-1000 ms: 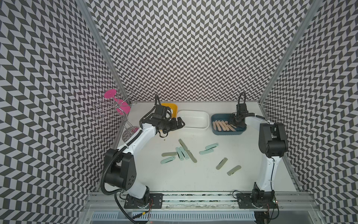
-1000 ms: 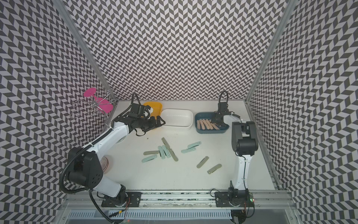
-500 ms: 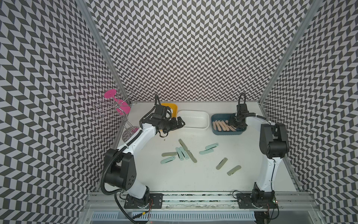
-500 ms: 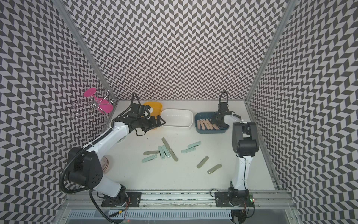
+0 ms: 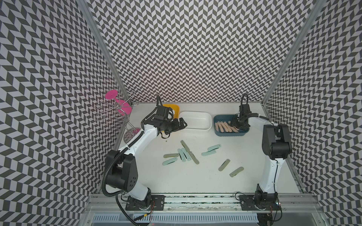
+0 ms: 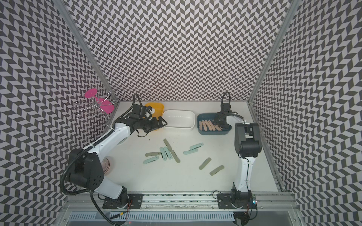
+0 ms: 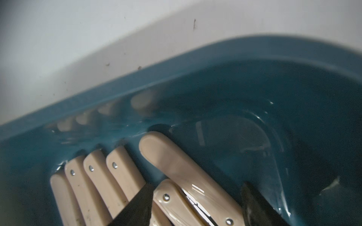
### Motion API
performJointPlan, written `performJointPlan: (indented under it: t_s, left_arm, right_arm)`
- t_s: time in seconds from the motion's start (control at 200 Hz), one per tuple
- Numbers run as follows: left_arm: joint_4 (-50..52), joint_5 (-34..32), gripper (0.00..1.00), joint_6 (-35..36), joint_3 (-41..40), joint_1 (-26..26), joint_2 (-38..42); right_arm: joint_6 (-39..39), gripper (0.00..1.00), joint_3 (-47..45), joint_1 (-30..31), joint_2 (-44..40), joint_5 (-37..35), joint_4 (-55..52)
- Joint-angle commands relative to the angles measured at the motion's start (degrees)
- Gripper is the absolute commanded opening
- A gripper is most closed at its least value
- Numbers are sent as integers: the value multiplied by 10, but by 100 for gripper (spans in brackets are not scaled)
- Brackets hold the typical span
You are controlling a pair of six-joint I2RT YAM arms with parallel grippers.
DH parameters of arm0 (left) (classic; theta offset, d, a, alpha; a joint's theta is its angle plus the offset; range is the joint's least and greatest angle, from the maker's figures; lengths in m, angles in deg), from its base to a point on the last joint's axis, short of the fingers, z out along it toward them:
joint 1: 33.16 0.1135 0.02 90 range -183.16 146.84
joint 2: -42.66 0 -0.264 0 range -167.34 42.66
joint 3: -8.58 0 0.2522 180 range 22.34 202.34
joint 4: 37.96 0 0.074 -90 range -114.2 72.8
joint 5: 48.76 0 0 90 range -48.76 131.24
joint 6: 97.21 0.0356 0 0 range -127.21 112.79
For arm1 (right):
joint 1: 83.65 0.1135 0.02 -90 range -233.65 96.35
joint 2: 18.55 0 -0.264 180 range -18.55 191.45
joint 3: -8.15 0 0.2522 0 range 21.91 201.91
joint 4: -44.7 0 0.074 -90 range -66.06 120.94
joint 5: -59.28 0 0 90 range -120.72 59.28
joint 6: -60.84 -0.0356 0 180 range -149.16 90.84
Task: Place the fruit knives into the storage box by color
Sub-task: Adjust the fruit knife in the storage box.
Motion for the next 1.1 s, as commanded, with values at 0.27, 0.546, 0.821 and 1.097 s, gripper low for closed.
performJointPlan:
  t_s: [0.27, 0.546, 0.821, 1.097]
  left_arm:
    - [-13, 2, 99, 2, -4, -1, 1]
    - [-14, 0, 99, -2, -11, -1, 6]
    - [-16, 1, 99, -5, -15, -1, 10]
    - [-15, 5, 99, -3, -16, -1, 13]
  right_arm:
    - [-5, 68, -52, -3, -15, 27, 17]
    - [-11, 67, -68, -2, -22, 42, 25]
    - [-12, 67, -66, -3, -31, 41, 24]
    - [-22, 70, 6, -4, -67, 56, 4]
